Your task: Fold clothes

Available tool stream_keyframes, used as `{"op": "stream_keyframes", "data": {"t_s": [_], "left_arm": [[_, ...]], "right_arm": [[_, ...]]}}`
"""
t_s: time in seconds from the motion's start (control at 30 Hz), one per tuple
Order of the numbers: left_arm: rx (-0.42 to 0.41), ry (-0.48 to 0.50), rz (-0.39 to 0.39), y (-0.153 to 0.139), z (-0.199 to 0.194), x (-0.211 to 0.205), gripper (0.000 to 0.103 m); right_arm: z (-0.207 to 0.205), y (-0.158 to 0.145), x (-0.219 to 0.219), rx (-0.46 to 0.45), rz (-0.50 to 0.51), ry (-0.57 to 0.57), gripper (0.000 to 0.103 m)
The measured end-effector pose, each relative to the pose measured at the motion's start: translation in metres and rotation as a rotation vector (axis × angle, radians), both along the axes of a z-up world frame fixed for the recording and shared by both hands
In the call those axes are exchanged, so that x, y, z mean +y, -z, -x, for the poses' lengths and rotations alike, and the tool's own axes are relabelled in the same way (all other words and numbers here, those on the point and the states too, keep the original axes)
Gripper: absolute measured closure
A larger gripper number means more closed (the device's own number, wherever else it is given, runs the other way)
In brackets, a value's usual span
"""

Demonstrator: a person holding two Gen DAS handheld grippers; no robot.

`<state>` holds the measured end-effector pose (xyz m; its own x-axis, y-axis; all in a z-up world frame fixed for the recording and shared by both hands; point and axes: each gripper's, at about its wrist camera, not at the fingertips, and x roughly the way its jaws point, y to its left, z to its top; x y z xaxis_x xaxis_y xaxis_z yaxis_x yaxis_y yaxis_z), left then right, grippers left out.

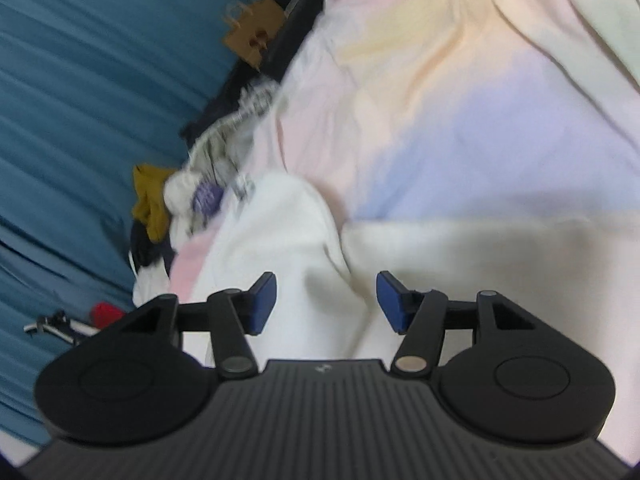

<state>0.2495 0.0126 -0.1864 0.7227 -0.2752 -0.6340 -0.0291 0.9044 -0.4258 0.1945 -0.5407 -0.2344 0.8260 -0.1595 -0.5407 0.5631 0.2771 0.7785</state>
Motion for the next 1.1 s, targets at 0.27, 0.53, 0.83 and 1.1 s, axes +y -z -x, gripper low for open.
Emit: {"op": "stream_keyframes", "data": {"t_s": [0.27, 0.53, 0.83, 1.1], "left_arm": [[0.009, -0.023, 0.033, -0.002, 0.004, 0.006, 0.013], [0.030, -0.045, 0.055, 0.006, -0.003, 0.009, 0.013], [0.035, -0.035, 0.025, 0.012, -0.009, -0.001, 0.013], [-0.018, -0.045, -0.008, -0.008, 0.001, 0.003, 0.013]], "right_arm": [[-0.029, 0.053, 0.006, -0.205, -0.238, -0.090, 0.047], [-0.026, 0.028, -0.009, -0.426, 0.036, 0.096, 0.088], [-0.045, 0.014, 0.003, -0.132, 0.314, 0.020, 0.090], [-0.025, -0.001, 0.015, 0.028, 0.336, -0.055, 0.075]]}}
